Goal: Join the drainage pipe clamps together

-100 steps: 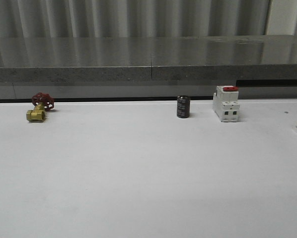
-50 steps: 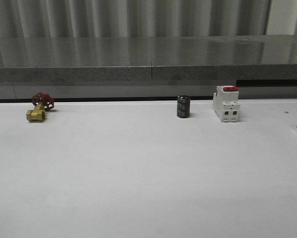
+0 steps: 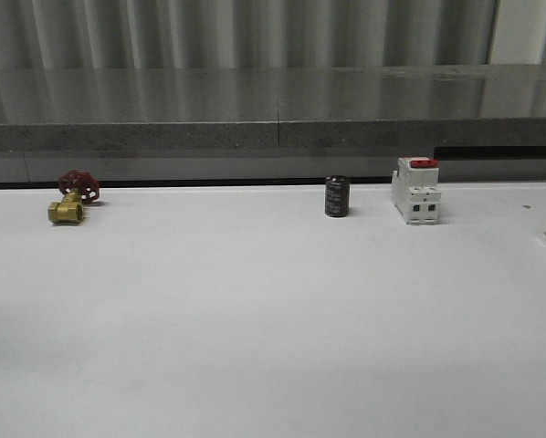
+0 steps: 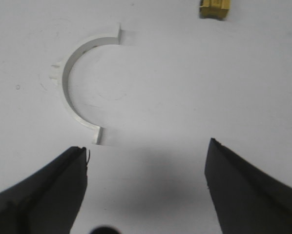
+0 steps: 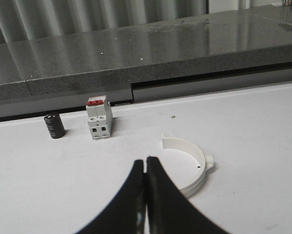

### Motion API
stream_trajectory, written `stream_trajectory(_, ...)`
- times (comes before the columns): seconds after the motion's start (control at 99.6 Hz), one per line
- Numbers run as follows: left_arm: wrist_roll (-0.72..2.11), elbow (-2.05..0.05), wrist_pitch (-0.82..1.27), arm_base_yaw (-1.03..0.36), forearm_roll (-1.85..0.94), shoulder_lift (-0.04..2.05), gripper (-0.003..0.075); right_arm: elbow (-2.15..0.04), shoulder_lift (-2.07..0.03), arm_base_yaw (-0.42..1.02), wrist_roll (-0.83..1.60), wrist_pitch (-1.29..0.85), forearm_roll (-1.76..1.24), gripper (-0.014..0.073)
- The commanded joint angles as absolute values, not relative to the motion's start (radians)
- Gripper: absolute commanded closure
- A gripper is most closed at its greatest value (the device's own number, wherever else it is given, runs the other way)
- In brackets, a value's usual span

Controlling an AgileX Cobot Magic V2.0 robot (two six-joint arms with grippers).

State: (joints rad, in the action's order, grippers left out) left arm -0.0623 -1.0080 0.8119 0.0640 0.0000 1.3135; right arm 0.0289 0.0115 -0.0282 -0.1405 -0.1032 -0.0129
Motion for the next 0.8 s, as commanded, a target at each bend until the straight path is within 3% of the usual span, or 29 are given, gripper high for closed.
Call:
stream_trajectory(0.0, -0.034, -1.118, 0.821, 0.110, -0.006, 1.388, 0.0216, 0.009, 0.029, -0.035, -0.135, -0.019, 0.000, 0.0661)
stream_trajectory(0.361, 0.095, -1.296, 0.834, 0.236, -0.008, 1.690, 0.0218, 0.009, 0.029, -0.035, -0.135, -0.019, 0.000, 0.0661)
stream_trajectory(0.793, 0.152, -1.388, 0.783, 0.243, 0.034, 1.894, 0.0219, 0.009, 0.029, -0.035, -0.135, -0.019, 0.000, 0.0661)
